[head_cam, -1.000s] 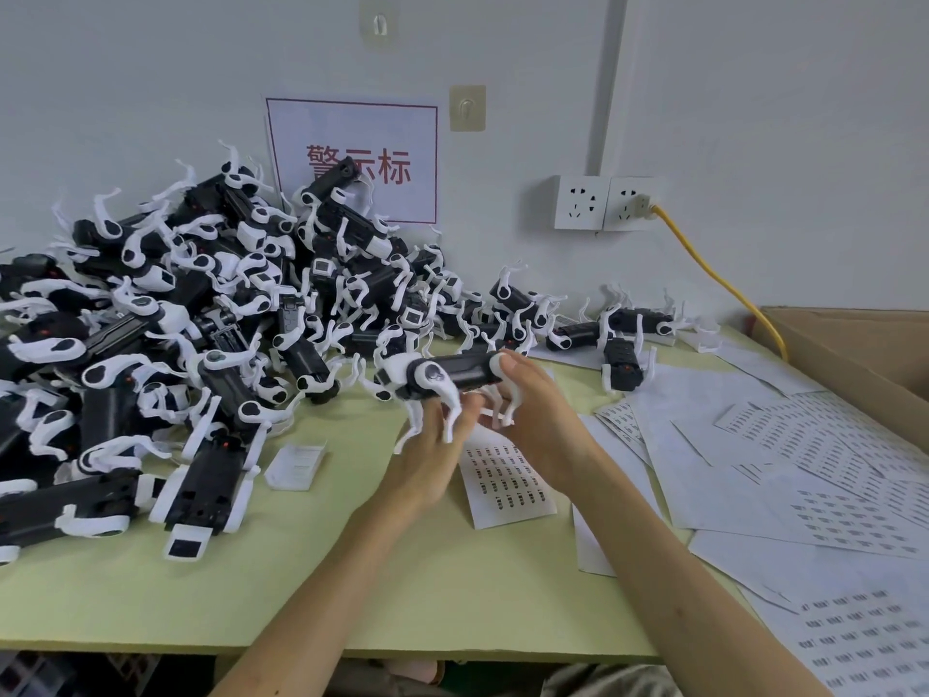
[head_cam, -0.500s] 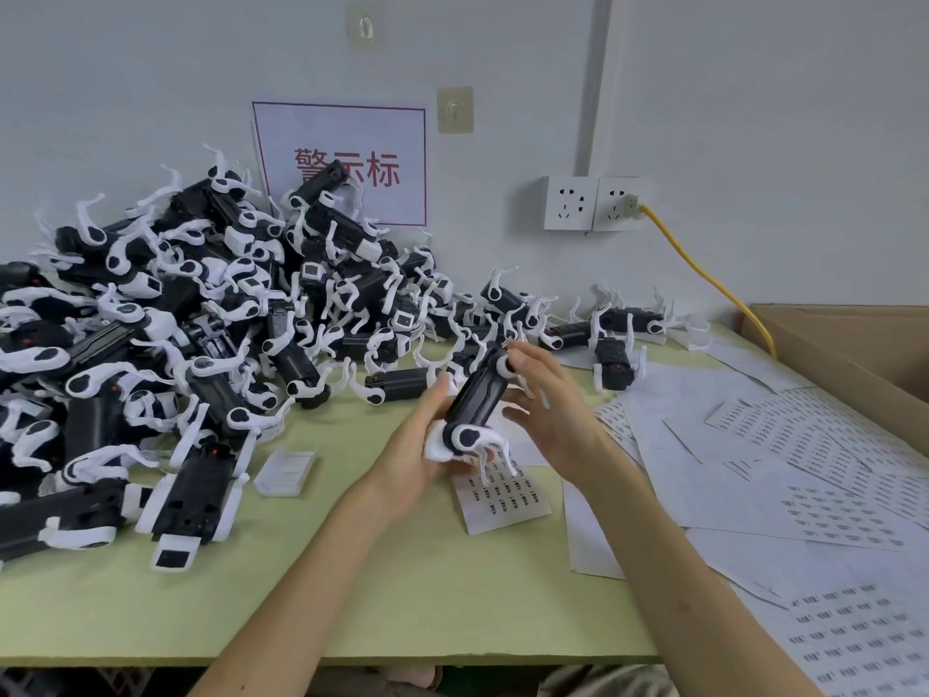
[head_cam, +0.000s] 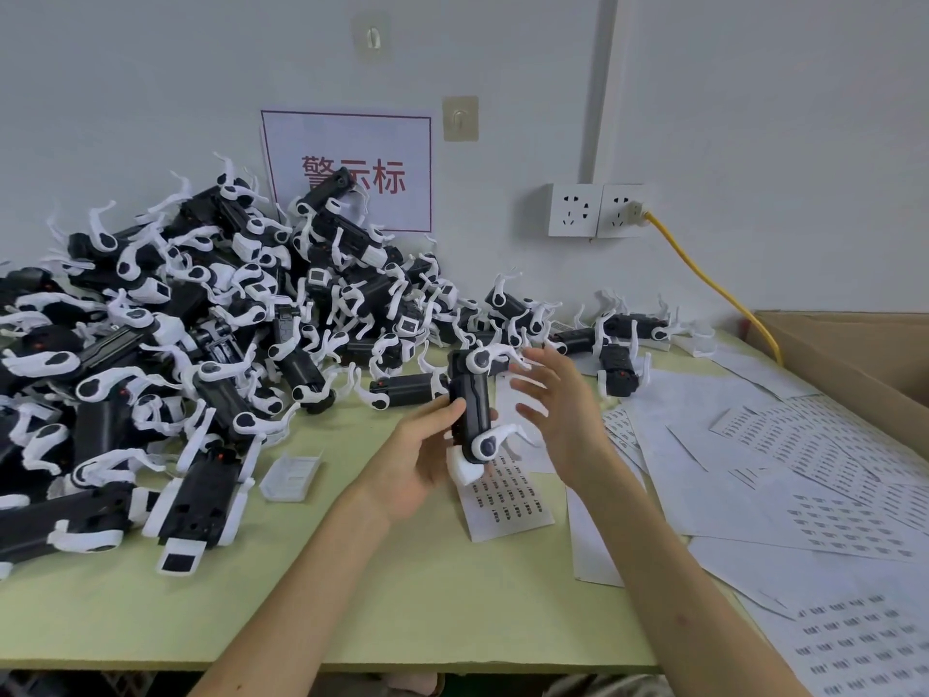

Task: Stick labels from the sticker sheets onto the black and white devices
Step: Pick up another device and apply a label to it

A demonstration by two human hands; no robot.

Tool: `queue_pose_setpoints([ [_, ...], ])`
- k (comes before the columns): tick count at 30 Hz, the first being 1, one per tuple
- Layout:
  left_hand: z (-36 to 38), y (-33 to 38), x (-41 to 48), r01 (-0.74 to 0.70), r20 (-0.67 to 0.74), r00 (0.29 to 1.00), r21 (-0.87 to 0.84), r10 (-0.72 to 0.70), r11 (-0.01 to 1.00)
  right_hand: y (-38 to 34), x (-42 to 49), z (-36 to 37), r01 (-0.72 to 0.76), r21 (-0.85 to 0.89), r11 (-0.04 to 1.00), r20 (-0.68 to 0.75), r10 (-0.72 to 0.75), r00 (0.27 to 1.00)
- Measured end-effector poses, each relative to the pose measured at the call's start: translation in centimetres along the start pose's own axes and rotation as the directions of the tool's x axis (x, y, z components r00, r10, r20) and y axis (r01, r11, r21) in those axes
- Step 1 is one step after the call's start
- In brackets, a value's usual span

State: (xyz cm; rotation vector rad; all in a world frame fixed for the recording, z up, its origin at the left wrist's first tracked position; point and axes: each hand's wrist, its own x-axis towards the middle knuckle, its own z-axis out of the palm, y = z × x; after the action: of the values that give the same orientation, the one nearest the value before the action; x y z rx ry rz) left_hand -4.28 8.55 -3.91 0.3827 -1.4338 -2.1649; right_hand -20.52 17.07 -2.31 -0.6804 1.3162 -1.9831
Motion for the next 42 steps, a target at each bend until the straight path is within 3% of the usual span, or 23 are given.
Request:
queue_pose_setpoints([
  [3, -0.5, -0.2, 0.4, -0.047, -0.062, 0.997, -0.057, 0.043, 0.997, -0.3, 0.1, -0.7, 0.016, 0.005, 1.0, -0.048, -0.016, 0.999],
  [10, -0.8, -0.5, 0.7, -0.118, -0.148, 0.983, -0.03, 0.112, 0.993, -0.3, -0.7, 0.3, 0.07, -0.065, 0.995, 0.222, -0.054, 0.974],
  [16, -0.3, -0.4, 0.4, -0.131, -0.179, 0.973, 0.08, 0.144, 0.988, -0.5, -1.5, 0.7, 0.137, -0.163, 0.977, 0.331, -0.076, 0.94],
  [22, -0.3, -0.7, 0.4, -0.147, -0.176, 0.969, 0.16, 0.175, 0.976, -0.1, -1.7, 1.1, 0.206, -0.265, 0.942, 0.324, -0.115, 0.939],
  [42, -0.3, -1.1, 0.7, -0.142, -0.221, 0.952, 0.288, 0.21, 0.947, 0.8, -1.1, 1.1, 0.258, -0.304, 0.917, 0.284, -0.171, 0.943],
])
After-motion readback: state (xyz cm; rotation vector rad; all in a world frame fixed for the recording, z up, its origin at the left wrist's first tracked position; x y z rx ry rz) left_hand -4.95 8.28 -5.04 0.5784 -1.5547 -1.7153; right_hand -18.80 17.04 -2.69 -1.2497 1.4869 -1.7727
